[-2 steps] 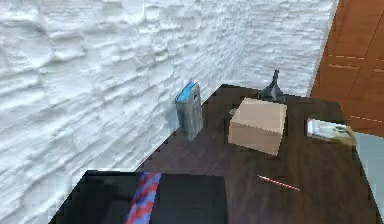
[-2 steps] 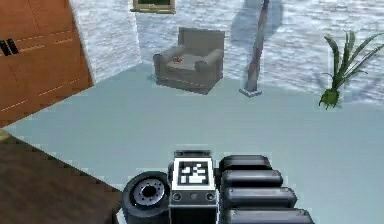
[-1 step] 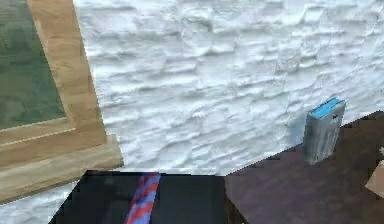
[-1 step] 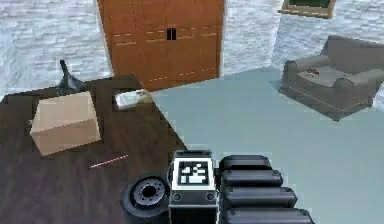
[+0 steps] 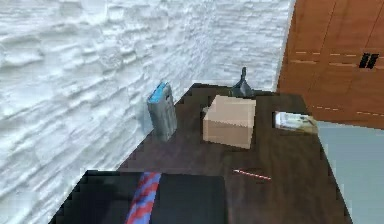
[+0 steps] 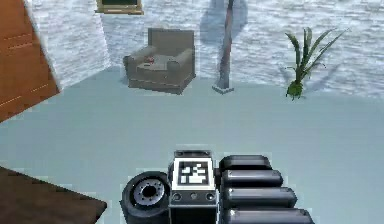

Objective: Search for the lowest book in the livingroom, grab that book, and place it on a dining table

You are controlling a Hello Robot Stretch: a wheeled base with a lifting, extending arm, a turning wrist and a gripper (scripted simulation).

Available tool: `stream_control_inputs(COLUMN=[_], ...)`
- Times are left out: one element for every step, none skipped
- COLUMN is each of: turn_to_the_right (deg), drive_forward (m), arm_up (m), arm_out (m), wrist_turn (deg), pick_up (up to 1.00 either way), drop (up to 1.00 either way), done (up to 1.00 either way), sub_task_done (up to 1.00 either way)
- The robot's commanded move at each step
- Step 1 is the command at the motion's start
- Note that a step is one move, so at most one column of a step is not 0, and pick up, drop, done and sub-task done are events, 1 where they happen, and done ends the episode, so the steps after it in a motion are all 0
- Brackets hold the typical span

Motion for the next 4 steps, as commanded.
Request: stream_control_inputs(turn_to_the_right=[45.0, 36.0, -45.0, -45.0], drive_forward=[0.00, 0.00, 0.00, 0.00], arm_up=[0.00, 0.00, 0.00, 0.00], arm_out=[0.00, 0.00, 0.00, 0.00], wrist_turn=[0.0, 0.0, 0.0, 0.0], pick_up=[0.00, 0.00, 0.00, 0.00], drop=[0.00, 0.00, 0.00, 0.00], done=[0.00, 0.00, 0.00, 0.00], sub_task_done=[0.00, 0.00, 0.00, 0.00])
